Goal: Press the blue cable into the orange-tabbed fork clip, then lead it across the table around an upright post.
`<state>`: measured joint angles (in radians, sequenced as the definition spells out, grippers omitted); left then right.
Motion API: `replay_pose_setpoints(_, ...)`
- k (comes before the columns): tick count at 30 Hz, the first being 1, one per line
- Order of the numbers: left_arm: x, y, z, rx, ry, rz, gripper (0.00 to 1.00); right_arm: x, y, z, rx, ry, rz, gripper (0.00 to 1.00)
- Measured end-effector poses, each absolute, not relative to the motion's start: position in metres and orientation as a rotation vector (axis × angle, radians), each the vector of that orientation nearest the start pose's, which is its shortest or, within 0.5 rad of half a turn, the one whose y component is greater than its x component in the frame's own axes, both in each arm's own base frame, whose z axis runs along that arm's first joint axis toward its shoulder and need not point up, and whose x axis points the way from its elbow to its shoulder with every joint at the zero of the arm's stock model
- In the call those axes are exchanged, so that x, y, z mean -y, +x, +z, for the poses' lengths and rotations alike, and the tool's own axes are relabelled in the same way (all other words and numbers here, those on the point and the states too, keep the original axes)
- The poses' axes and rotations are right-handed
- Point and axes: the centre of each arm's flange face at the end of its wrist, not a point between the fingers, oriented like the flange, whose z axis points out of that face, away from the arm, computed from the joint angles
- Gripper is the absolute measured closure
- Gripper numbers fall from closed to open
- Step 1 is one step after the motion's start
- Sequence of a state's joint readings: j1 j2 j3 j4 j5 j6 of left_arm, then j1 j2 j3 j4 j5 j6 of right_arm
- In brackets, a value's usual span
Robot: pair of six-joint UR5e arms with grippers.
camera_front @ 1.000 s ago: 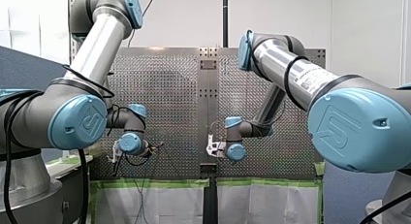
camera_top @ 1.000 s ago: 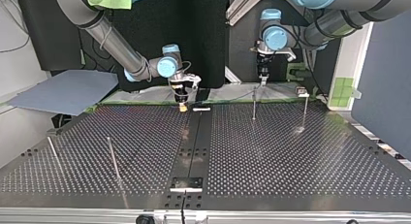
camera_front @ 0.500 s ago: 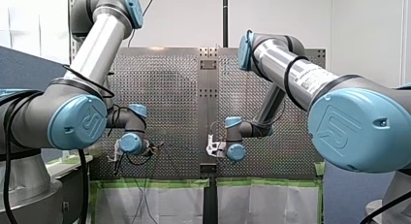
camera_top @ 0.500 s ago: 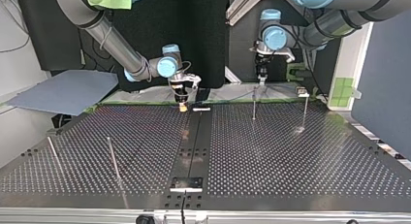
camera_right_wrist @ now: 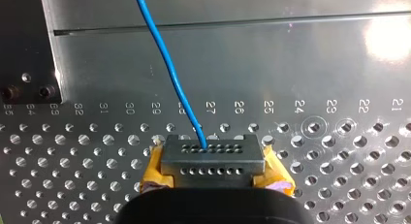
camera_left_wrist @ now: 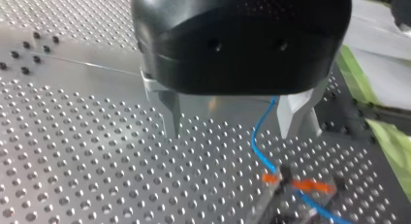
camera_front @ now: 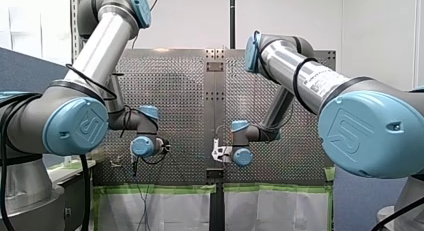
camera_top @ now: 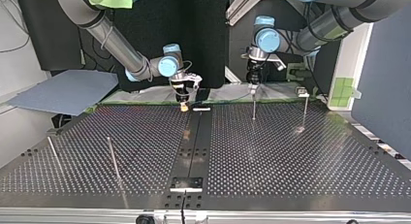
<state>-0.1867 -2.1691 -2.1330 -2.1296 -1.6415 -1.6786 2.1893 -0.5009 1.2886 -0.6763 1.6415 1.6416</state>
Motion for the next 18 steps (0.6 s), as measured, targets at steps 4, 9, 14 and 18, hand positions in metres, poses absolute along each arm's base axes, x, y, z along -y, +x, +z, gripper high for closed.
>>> replay_pose_setpoints(4,0.22,0.446,0.042,-1.716,0.008,-0.184,0.0,0.527,0.53,-0.022,1.018,1.688,1.563,1.0)
replay_pose_setpoints(9,0.227,0.447,0.036,-1.721,0.01,-0.2,0.0,0.527,0.53,-0.022,1.017,1.691,1.563,1.0)
replay_pose_setpoints(14,0.235,0.456,0.024,-1.724,0.012,-0.188,0.0,0.527,0.531,-0.022,1.017,1.691,1.565,1.0)
replay_pose_setpoints(18,0.24,0.465,0.015,-1.715,0.013,-0.16,0.0,0.527,0.531,-0.023,1.018,1.692,1.563,1.0)
